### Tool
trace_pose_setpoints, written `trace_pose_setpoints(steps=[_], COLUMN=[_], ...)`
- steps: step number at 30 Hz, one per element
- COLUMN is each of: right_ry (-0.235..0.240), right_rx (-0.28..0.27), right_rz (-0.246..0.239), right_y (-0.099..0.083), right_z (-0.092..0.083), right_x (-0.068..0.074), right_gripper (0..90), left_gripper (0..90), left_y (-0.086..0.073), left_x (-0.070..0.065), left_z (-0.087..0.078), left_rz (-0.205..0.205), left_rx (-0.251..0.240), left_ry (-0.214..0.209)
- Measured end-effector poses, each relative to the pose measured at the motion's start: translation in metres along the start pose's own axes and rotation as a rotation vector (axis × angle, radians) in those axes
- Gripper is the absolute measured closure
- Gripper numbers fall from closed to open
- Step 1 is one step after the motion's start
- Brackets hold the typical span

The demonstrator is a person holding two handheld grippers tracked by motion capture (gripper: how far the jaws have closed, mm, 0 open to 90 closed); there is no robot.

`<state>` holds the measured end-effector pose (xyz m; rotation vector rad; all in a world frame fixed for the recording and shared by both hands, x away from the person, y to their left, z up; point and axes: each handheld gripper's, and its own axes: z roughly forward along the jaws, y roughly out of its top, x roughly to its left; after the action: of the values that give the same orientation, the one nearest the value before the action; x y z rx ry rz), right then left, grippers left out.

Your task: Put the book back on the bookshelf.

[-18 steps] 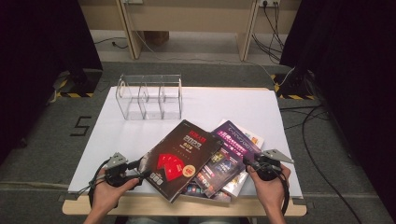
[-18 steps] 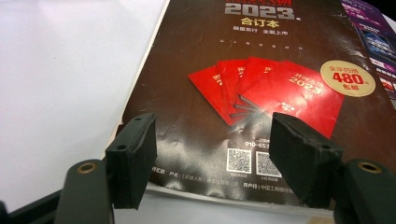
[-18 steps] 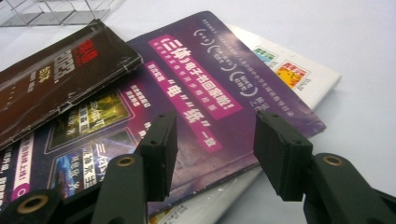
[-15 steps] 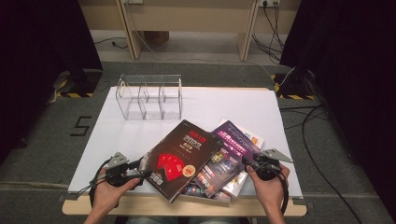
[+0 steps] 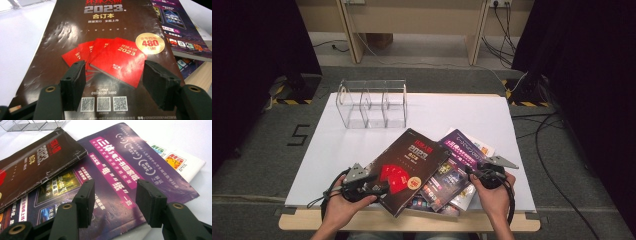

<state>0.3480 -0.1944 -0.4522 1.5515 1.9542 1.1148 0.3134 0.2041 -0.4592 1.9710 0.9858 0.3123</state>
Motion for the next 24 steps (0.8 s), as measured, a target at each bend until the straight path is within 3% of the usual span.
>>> trace_pose_setpoints(steps=[10, 24], right_ry=[0.018, 0.075], right_rx=[0.015, 0.070], right_rz=[0.001, 0.033], right_y=[0.009, 0.033], right_z=[0.009, 0.032], right_x=[0.006, 0.015], right_gripper=[51.4, 53.0], left_gripper=[33.3, 32.5], left_y=[0.006, -0.002], left_x=[-0.022, -0.043], left_z=[0.010, 0.017], left_rz=[0.056, 0.116], left_rx=[0.053, 0.099], left_ry=[-0.060, -0.107])
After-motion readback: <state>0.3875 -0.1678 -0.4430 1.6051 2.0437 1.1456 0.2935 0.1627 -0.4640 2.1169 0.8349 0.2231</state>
